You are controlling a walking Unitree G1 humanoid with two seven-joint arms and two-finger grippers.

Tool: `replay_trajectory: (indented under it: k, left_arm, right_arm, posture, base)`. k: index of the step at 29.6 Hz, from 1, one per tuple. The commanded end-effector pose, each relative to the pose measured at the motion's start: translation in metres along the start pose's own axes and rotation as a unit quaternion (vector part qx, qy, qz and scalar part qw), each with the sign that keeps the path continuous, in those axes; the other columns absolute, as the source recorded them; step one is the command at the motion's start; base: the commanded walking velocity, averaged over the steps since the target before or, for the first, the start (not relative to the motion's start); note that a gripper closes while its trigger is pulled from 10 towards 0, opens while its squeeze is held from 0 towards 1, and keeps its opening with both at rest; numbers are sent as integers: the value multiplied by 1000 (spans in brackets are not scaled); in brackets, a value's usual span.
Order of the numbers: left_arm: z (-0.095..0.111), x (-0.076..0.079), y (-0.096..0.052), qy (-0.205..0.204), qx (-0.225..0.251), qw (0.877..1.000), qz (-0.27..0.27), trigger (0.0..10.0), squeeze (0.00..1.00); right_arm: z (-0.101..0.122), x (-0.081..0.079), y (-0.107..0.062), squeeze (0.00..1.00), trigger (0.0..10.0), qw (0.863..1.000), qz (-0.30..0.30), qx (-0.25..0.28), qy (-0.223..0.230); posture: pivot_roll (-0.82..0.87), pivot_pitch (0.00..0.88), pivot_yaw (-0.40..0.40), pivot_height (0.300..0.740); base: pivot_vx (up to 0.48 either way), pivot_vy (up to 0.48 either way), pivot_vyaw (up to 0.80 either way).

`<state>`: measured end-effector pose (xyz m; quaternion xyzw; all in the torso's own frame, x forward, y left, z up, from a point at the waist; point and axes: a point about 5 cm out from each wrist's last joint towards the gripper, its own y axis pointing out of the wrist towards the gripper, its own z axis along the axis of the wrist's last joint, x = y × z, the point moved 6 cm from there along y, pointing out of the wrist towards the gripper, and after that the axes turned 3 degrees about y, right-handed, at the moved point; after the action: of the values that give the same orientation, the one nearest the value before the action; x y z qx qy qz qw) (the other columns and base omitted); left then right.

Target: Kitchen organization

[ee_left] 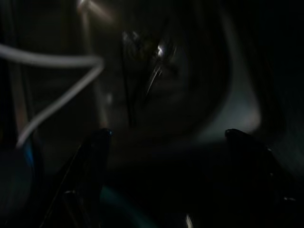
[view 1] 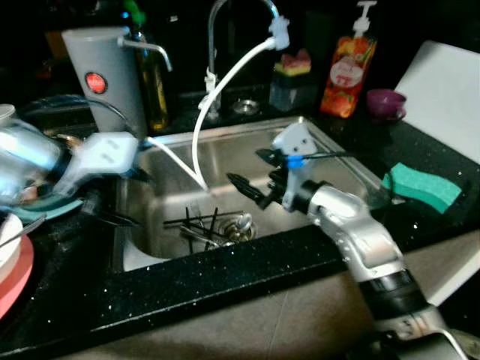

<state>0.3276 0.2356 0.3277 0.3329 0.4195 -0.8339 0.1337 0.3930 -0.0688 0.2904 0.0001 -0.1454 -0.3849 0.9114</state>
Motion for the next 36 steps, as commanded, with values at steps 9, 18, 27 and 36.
replay_trajectory:
  k: [9,18,27,36]
  left_arm:
    - [-6,21,-54,-32,-70,997,-4,10000,200]
    - [-52,44,-92,-97,-168,981,2,10000,722]
    - [-84,72,-97,-156,-199,967,-13,10000,1000]
    - [-98,78,-79,-167,-199,966,-19,10000,0]
  right_arm:
    - [-6,-14,-20,0,10000,999,44,-15,1]
    - [-5,-9,-19,0,10000,999,31,-6,15]
    - [-7,-10,-17,0,10000,999,35,-9,19]
    - [-4,-9,-15,0,10000,999,39,-7,18]
  posture:
    - [267,156,10,740]
    - [311,147,7,740]
    - [305,138,-23,740]
    - [288,135,-33,740]
  base:
    - [0,0,0]
    - [0,0,0]
    - [0,0,0]
    - [0,0,0]
